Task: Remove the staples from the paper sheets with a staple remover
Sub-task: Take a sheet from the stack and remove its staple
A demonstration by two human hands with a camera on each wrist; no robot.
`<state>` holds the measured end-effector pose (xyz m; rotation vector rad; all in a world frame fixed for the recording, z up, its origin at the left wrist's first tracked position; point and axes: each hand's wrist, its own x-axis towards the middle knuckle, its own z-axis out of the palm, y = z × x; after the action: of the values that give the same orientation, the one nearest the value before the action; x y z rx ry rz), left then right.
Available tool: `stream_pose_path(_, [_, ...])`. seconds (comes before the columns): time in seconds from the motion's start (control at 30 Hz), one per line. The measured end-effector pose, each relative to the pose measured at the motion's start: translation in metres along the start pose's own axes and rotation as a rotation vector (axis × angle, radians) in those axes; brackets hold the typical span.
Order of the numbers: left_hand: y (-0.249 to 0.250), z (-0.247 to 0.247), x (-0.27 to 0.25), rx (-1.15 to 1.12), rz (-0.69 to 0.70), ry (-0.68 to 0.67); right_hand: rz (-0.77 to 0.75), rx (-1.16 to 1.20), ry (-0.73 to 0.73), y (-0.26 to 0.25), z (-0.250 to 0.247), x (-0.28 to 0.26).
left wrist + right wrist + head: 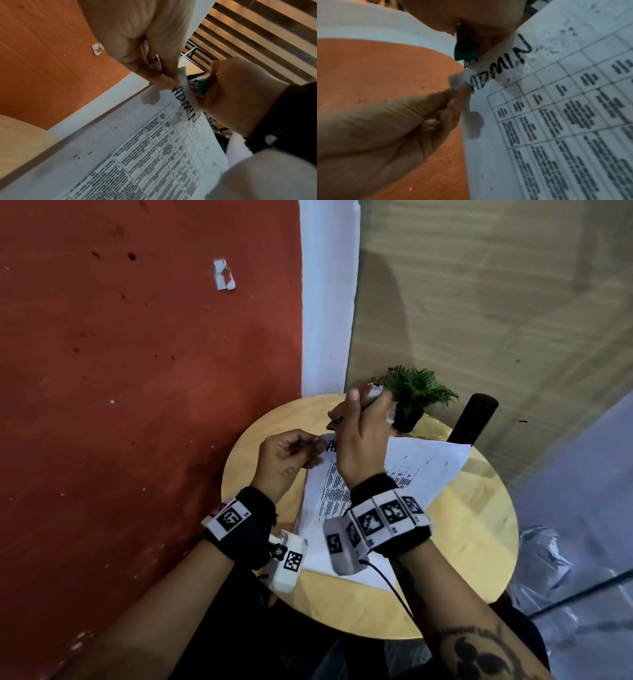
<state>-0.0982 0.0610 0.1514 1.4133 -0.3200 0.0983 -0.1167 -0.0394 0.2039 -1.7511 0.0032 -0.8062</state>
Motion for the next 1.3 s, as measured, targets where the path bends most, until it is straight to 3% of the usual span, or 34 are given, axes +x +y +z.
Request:
stream_pose_path(0.1, [-0.001,0.0,-0.002,-0.007,0.01,0.014,-0.141,-0.267,-0.021,0.006,-0.001,-0.005])
stream_pose_path(0.27, [-0.005,0.002,-0.004,0.086,0.078,0.023,-0.269,-0.488,-0.025,0.018,0.002,-0.005])
stream_pose_path(0.33, [-0.007,0.004,-0.006,0.116,0.092,0.013,-0.355,-0.512,0.003,0.026,0.007,-0.003])
stream_pose_path(0.57, [-0.012,0.012,-0.008,0.073,0.057,0.03,-0.41,-0.495,0.047,0.042,0.014,0.009])
stream_pose_path(0.77, [-0.01,0.017,-0.003,0.053,0.039,0.042,-0.375,-0.469,0.069,0.044,0.011,0.015])
stream_pose_path(0.83, [-0.008,0.016,-0.001,0.032,0.034,0.048,-0.339,-0.352,0.117,0.034,-0.002,0.019])
stream_pose_path(0.9, [-0.006,0.013,0.001,0.065,0.038,0.048,-0.225,-0.123,0.282,0.031,-0.029,0.028])
stream_pose_path(1.0, [-0.005,0.008,0.004,0.072,0.004,0.018,0.01,0.263,0.658,0.063,-0.095,0.036])
stream_pose_path(1.03, [-0.005,0.007,0.004,0.049,-0.022,0.009,0.113,0.298,0.684,0.079,-0.115,0.032])
stream_pose_path(1.07, [-0.004,0.007,0.005,0.02,-0.047,-0.002,0.229,0.292,0.621,0.097,-0.129,0.026])
stream_pose_path(1.17, [-0.005,0.005,0.008,-0.002,-0.071,-0.033,0.53,0.219,0.169,0.141,-0.139,0.0])
stream_pose_path(1.3, [-0.008,-0.002,0.013,0.063,-0.067,-0.099,0.684,0.28,-0.237,0.166,-0.12,-0.003])
